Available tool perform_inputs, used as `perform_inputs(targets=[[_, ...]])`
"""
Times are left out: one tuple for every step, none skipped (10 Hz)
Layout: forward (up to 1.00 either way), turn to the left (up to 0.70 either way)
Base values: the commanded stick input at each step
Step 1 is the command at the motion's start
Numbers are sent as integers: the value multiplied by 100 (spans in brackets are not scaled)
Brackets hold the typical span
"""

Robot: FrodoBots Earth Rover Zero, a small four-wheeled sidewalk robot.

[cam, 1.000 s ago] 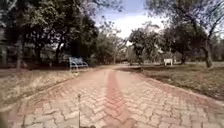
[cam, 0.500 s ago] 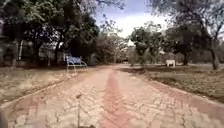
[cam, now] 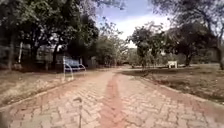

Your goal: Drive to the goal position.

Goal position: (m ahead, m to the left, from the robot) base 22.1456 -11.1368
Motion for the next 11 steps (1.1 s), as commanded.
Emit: perform_inputs(targets=[[85, 0], [85, 0], [85, 0], [85, 0], [85, 0], [85, 0], [85, 0], [85, 0], [85, 0], [85, 0], [85, 0]])
